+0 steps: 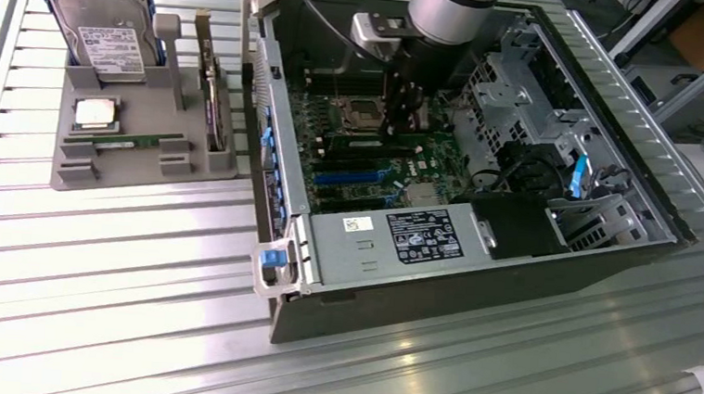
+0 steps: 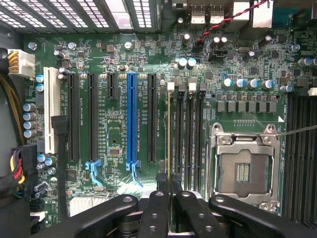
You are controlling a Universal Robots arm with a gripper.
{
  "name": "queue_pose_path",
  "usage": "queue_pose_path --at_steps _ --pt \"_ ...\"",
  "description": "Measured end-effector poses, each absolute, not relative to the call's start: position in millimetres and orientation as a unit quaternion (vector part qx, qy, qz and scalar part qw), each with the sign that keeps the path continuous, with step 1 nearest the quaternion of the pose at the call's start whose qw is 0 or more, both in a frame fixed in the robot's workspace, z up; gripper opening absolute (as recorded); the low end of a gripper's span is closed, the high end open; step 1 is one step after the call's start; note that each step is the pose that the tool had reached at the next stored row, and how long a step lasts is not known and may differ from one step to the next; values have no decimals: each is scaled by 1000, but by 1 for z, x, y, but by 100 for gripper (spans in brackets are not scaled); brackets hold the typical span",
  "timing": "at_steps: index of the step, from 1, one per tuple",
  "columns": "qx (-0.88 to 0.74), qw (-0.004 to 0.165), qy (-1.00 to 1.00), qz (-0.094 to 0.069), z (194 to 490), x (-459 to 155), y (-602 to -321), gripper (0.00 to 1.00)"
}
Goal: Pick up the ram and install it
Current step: 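Insert the ram into the slot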
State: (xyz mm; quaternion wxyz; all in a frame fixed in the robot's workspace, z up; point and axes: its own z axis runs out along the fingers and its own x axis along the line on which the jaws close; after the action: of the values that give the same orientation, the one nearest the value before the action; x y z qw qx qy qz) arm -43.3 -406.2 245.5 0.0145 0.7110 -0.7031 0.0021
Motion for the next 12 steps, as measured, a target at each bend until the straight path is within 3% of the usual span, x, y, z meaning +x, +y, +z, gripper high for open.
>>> queue_pose_path --at_steps 12 --pt "711 15 -703 2 239 -43 -405 12"
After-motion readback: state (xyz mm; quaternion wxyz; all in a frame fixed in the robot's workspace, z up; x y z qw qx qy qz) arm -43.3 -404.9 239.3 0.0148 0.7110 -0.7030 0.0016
